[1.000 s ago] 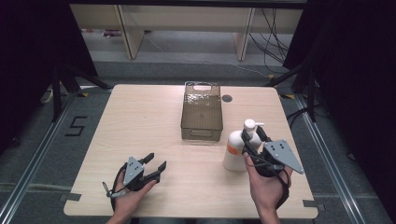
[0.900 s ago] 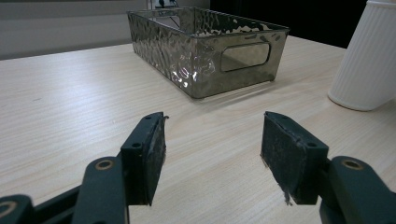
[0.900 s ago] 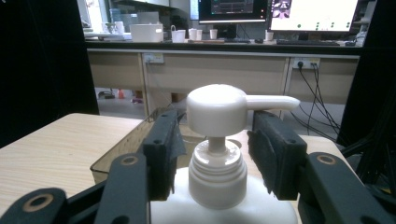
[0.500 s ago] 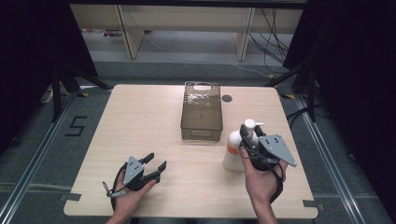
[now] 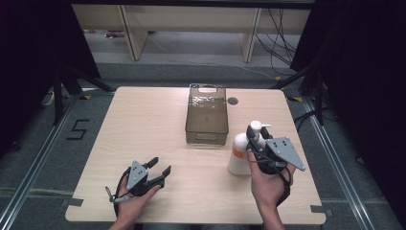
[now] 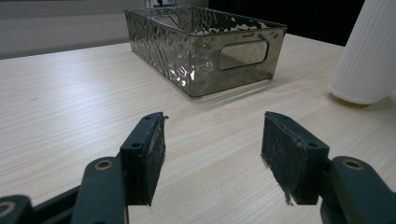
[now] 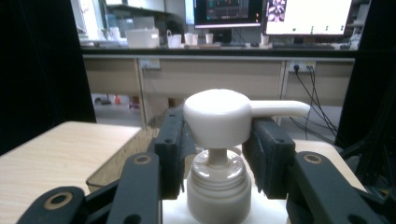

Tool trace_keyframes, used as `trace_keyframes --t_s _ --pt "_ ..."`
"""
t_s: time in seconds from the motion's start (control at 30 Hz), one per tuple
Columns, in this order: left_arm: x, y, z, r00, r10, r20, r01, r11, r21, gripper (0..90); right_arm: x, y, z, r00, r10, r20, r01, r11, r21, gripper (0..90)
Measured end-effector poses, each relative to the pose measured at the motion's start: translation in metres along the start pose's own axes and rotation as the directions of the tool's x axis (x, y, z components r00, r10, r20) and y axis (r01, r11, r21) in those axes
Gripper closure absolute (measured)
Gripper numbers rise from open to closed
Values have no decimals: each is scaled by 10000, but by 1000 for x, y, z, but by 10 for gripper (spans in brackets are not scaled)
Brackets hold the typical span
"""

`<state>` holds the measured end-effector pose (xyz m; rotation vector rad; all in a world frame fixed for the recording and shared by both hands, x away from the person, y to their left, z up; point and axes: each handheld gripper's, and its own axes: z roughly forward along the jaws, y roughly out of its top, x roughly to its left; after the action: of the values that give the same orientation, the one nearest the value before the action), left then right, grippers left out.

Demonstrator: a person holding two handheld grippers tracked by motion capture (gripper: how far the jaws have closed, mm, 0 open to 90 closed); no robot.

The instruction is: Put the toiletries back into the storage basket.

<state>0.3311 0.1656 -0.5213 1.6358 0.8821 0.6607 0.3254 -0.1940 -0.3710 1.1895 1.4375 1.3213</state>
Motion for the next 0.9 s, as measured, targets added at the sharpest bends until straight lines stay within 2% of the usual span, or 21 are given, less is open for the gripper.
trace_keyframes --t_s 0.03,0.47,0.6,0.63,0.67,0.73,0.8,0.9 --pt "0 0 0 10000 0 1 0 10000 -1 392 2 1 -1 9997 242 -79 -243 9997 -44 602" --pt "0 0 0 10000 -44 13 44 10000 -23 391 12 23 4 9985 163 -524 -194 9980 -599 603" --pt "0 0 0 10000 -56 19 56 10000 -12 391 16 30 7 9972 341 -669 -390 9965 -735 603" --pt "0 0 0 10000 -62 17 62 10000 -18 391 16 32 9 9981 162 -596 -218 9954 -935 603" --pt "0 0 0 10000 -58 26 58 10000 -16 391 18 33 9 9974 306 -650 -357 9962 -798 603" --pt "0 0 0 10000 -56 23 56 10000 -12 391 20 35 11 9973 182 -711 -247 9955 -918 603" --pt "0 0 0 10000 -71 -1 71 10000 8 391 23 37 14 9959 339 -838 -420 9944 -969 603" --pt "1 0 0 10000 -79 21 78 10000 17 392 24 41 17 9963 145 -851 -232 9945 -1021 603"
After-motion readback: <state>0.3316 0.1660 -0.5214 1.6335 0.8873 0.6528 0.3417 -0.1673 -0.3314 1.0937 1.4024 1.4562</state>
